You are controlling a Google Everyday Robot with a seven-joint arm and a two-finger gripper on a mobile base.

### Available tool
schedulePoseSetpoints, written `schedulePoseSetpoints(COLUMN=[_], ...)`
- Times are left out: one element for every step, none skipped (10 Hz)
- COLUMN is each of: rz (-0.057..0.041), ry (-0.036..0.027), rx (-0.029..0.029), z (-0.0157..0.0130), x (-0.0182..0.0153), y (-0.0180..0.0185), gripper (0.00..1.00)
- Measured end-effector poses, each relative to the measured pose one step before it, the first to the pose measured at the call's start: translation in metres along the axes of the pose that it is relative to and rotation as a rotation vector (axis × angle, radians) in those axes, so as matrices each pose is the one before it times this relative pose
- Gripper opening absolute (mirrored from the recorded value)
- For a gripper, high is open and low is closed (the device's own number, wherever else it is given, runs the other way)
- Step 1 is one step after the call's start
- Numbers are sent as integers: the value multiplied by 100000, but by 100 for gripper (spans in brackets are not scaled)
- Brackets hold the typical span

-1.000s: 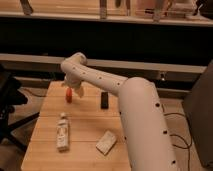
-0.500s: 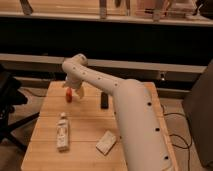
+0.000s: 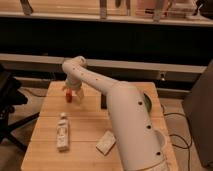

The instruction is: Place the pepper in the ceramic cup

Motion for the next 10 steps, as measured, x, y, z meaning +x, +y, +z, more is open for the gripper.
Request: schedulePoseSetpoints(rz=[709,406,266,-71,-893,-466,-49,224,115,-48], ry=[-433,-444,-622,-470,-451,-444,-253,-240,-289,-168], rx=[222,-461,-703,-499,-562,-634,-616,-340,-212,-451], z=[67,370,476,326,23,32,44,75,166,123], x=[76,12,-99,-97,-19,10,129,130,90,73], y=[38,168,142,18,-53,89,221,206,156,107], gripper=[80,80,80,80,80,80,80,80,80,80])
